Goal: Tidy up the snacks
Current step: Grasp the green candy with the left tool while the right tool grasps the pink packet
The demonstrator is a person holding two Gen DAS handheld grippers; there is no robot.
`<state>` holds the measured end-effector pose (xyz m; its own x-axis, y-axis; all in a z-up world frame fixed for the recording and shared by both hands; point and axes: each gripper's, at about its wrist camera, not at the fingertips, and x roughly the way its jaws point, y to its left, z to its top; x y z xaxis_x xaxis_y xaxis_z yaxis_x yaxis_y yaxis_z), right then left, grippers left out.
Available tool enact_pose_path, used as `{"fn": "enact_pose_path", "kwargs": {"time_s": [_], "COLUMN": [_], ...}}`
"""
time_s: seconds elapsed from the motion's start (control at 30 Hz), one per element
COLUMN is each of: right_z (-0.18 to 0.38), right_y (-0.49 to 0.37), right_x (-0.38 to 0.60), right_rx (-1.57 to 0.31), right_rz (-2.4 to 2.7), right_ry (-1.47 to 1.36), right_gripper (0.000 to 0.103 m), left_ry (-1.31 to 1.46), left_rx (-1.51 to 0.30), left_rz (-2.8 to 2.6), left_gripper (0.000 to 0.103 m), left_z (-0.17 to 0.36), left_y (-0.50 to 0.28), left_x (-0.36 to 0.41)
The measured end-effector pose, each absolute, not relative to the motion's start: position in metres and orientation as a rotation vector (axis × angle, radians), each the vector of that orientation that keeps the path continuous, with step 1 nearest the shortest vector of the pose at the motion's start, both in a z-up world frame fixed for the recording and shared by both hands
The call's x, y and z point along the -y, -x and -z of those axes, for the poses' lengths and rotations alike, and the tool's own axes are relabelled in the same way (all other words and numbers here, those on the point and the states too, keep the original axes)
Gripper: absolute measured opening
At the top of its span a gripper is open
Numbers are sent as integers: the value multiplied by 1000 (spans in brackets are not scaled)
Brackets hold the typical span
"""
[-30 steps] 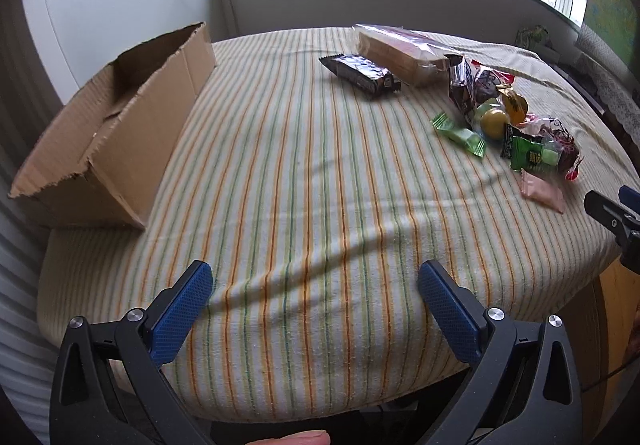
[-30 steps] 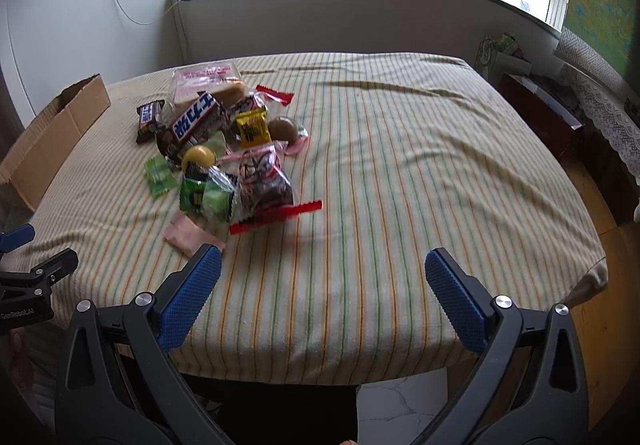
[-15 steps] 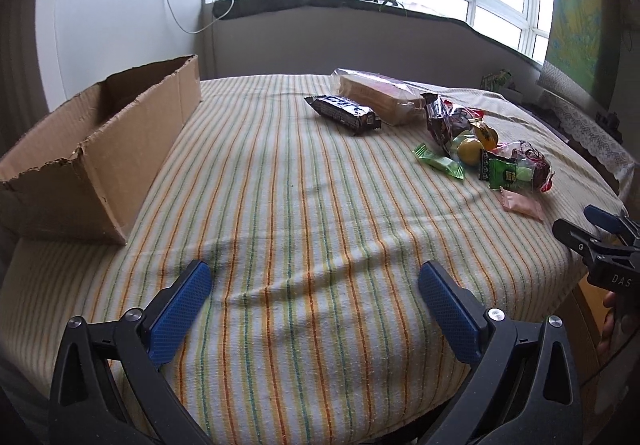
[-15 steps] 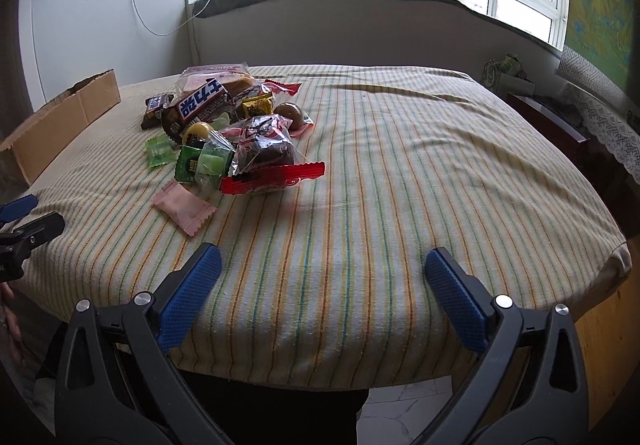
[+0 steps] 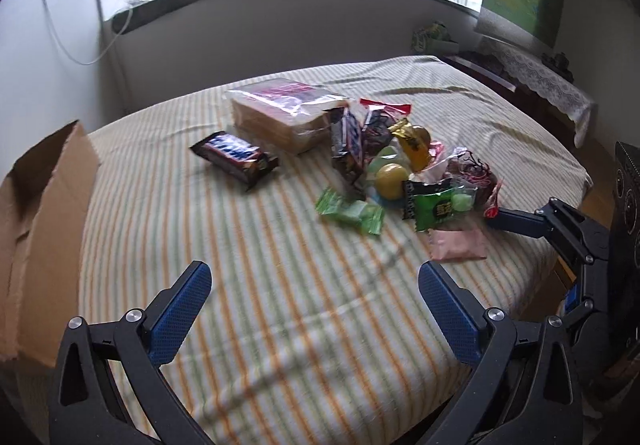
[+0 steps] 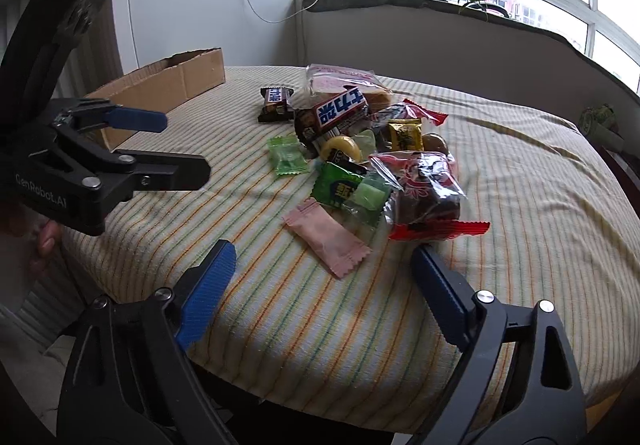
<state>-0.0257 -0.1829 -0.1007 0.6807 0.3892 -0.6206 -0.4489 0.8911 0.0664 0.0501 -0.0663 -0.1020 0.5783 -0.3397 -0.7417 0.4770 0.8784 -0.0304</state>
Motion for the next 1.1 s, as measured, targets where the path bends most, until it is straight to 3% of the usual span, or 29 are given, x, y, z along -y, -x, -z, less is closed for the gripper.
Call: {"fn": "enact_pose_path", "kwargs": {"time_s": [0.13,0.2,0.4,0.6,0.77,0.97,1.1], "right_z": [102,102,100,99,99,99,100], "right_y": [19,18,23,26,27,30,30], "right_x": [181,182,181,182,188,201,218], "right_rx": [-672,-672,-665,-669,-670,-674,-682], "right_rz": [-508,-528,-578,-583,-582,-582,-609], "right_ry": [102,113,152,159,128,91,-1], "right_gripper": [86,74,55,22,22,22,22], "left_ry": [-163,-144,-160,-206,-236,-203,-102], "left_rx": [-896,-907,-899,-871,-870,-863,-859], "left_rz": [539,567,532,490,515,531,536], "left_gripper": [102,102,98,65,46,32,29], "left_z": [115,119,120,120,118,117,117], "left_y": [-74,-78,-85,-85,-87,-87,-88], "left_x": [83,87,98,101,108,104,91]}}
